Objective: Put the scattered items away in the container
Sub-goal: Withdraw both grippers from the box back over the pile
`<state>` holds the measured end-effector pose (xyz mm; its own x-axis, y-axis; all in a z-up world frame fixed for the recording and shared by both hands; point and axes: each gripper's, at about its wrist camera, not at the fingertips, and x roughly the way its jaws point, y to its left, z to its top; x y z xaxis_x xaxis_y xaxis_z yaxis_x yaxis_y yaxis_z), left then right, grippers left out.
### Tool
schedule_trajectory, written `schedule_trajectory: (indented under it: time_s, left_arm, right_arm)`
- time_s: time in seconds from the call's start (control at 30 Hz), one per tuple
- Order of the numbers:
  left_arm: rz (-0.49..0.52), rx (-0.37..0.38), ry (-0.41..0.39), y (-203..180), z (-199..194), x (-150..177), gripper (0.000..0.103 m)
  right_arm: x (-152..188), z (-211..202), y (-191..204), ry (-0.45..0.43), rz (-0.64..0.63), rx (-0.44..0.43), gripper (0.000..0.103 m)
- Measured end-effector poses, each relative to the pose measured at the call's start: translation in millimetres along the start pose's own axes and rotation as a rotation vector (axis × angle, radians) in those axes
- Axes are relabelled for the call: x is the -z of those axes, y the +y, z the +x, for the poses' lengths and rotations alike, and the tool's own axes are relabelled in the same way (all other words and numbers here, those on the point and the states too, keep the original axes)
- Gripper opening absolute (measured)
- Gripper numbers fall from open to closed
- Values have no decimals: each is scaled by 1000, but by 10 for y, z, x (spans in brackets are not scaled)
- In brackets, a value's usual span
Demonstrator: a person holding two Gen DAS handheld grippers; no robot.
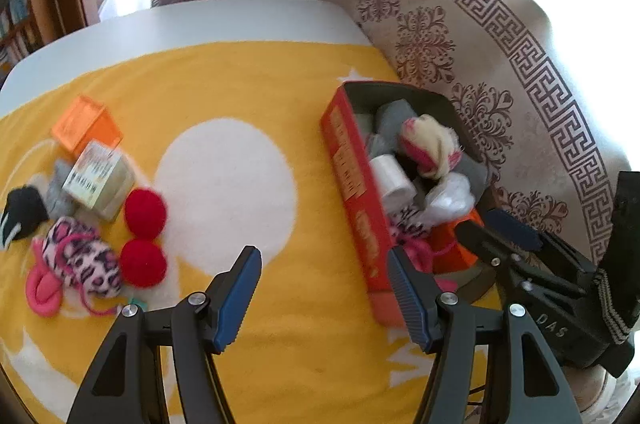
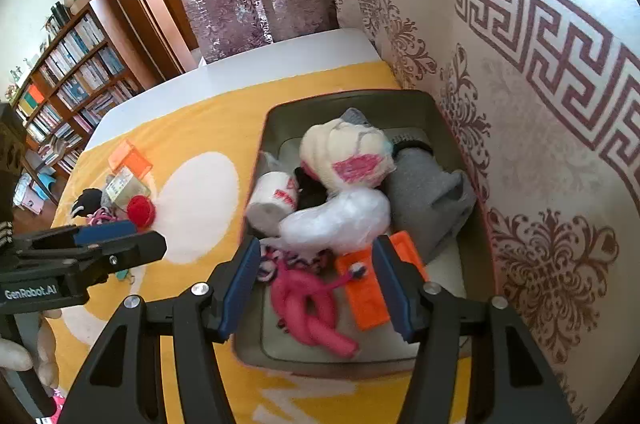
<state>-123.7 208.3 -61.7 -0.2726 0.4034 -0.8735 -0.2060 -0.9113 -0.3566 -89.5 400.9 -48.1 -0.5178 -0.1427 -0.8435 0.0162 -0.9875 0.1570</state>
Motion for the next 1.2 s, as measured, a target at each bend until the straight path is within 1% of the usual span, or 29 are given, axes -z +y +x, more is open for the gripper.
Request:
schedule_trajectory:
  time_s: [0.2,0.3,0.4,0.6,0.73,0.97,1.2]
  left_arm:
    - [-23,-9,3,238,-164,171,67]
    - [-44,-21,-2,431,-285,252,66]
    - [-86,-38,-6,688,-405,340,67]
    - [-197,-79,-9,1262,-603,638,67]
    - [-239,-109,-18,1590,-731,774,67]
    - [-254,-129,-26,1919,-833,859,67]
    - [-236,-136,-13,2174,-831,814,67]
  right_arm:
    - [64,-100,294,-17,-24,-14,62]
    - [95,-121,484,-16,-46,-29,62]
    - [125,-101,675,-3,-69,-46,62]
    - [197,-41,1050,21,-106,-77,62]
    - [233,23,1273,39,-117,-98,62]
    - [288,92,1623,60,-131,-113,62]
    - [339,155,1863,78,-127,-109,62]
